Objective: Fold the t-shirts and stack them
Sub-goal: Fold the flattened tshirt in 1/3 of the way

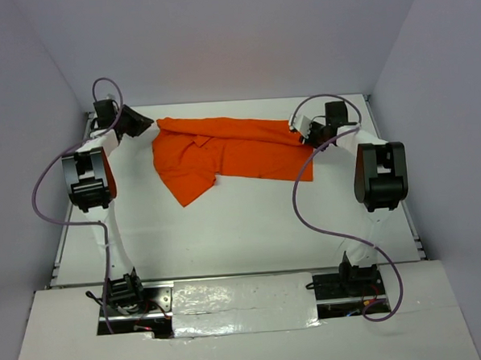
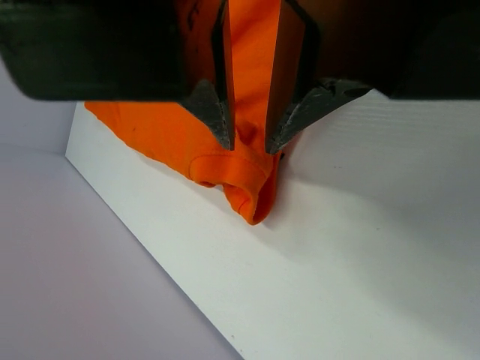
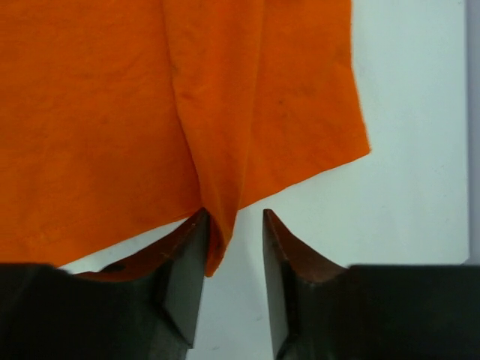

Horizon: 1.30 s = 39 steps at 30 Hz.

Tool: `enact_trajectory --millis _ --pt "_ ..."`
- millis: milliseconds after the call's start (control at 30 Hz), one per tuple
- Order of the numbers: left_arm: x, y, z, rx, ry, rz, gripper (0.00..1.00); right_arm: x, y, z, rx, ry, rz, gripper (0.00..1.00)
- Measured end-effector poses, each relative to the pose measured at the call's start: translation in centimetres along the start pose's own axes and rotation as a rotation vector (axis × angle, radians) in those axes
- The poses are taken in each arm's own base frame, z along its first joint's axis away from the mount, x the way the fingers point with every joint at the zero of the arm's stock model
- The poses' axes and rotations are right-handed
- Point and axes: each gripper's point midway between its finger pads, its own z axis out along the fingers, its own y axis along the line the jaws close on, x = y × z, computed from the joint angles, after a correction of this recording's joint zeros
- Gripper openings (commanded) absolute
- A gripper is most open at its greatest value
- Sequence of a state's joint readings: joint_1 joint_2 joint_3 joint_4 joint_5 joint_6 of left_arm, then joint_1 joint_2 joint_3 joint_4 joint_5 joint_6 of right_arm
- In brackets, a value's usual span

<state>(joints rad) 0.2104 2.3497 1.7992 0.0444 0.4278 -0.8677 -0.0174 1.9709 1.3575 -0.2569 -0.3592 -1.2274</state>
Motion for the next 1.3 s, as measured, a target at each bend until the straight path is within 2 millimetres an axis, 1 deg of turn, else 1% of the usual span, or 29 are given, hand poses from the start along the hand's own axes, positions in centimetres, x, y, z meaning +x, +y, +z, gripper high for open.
enact_trajectory --millis 33,67,100,133,167,200,233,367,467,567,600,700,733,767,800,833,867,900,933,1000,1100,1200,1300 --pt "-0.2 -0.2 -0.3 0.002 -0.005 0.001 0.38 0.1 0.3 0.0 -0.007 0.003 -0.001 0.45" --pt "-0.4 -0.3 -0.6 0.003 -0.01 0.002 0.42 0.3 0.7 0.1 -0.019 0.008 0.001 0.54" --pt "-0.7 -0.5 -1.1 0.004 -0.019 0.004 0.44 0.4 1.0 0.1 -0.03 0.012 0.002 0.6" --pt "-1.1 -0.6 -1.5 0.005 -0.028 0.006 0.46 0.5 1.3 0.0 -0.038 0.015 0.003 0.73" --pt "-1.5 -0.8 -1.9 0.005 -0.037 0.007 0.49 0.6 1.4 0.0 -0.045 0.018 0.003 0.8" --pt "-1.8 -0.9 -2.3 0.006 -0.045 0.008 0.5 0.7 1.6 -0.2 -0.051 0.021 0.003 0.84" --pt "-2.4 -1.1 -2.9 0.007 -0.059 0.01 0.51 0.8 1.7 -0.4 -0.056 0.024 0.003 0.86" --pt "-4.3 -2.4 -5.2 0.019 -0.109 0.02 0.53 0.5 1.3 -1.8 -0.049 0.008 0.01 0.86" --pt "-5.2 -3.6 -7.2 0.03 -0.145 0.029 0.57 -0.2 0.3 -3.8 -0.027 -0.019 0.032 0.86" --pt "-5.7 -4.8 -9.0 0.042 -0.171 0.04 0.57 -1.9 -1.1 -6.6 0.001 -0.077 0.065 0.85" --pt "-5.6 -5.2 -9.6 0.05 -0.178 0.045 0.57 -2.6 -1.8 -7.5 0.013 -0.1 0.078 0.83" --pt "-5.2 -6.1 -11.2 0.064 -0.19 0.054 0.48 -4.8 -3.6 -10.1 0.054 -0.167 0.108 0.76" --pt "-4.9 -6.3 -11.7 0.068 -0.192 0.054 0.38 -5.5 -3.9 -10.8 0.065 -0.187 0.114 0.68" --pt "-4.6 -6.6 -12.3 0.073 -0.191 0.056 0.33 -6.0 -4.2 -11.5 0.074 -0.202 0.12 0.6" --pt "-4.2 -6.8 -12.8 0.079 -0.19 0.057 0.28 -6.4 -4.2 -11.8 0.078 -0.213 0.131 0.45" --pt "-3.9 -7.0 -13.4 0.089 -0.189 0.061 0.2 -6.6 -4.2 -11.9 0.077 -0.217 0.146 0.39" --pt "-3.6 -7.3 -13.9 0.096 -0.187 0.063 0.18 -6.7 -4.1 -11.8 0.076 -0.217 0.162 0.32" --pt "-3.3 -7.5 -14.3 0.106 -0.186 0.066 0.17 -6.6 -4.0 -11.5 0.076 -0.207 0.179 0.2" --pt "-2.8 -7.6 -14.7 0.116 -0.185 0.07 0.16 -6.3 -3.8 -10.9 0.072 -0.19 0.2 0.18" --pt "-1.8 -7.7 -15.7 0.127 -0.175 0.072 0.17 -5.6 -3.5 -9.4 0.07 -0.155 0.235 0.16" --pt "-0.2 -7.9 -17.3 0.141 -0.162 0.076 0.2 -4.3 -2.9 -6.4 0.068 -0.085 0.265 0.16" --pt "0.8 -8.4 -18.7 0.159 -0.154 0.086 0.22 -2.6 -1.8 -3.8 0.05 -0.018 0.295 0.15" --pt "1.6 -9.1 -20.1 0.179 -0.153 0.104 0.24 -0.8 -0.9 -1.7 0.031 0.046 0.319 0.15"
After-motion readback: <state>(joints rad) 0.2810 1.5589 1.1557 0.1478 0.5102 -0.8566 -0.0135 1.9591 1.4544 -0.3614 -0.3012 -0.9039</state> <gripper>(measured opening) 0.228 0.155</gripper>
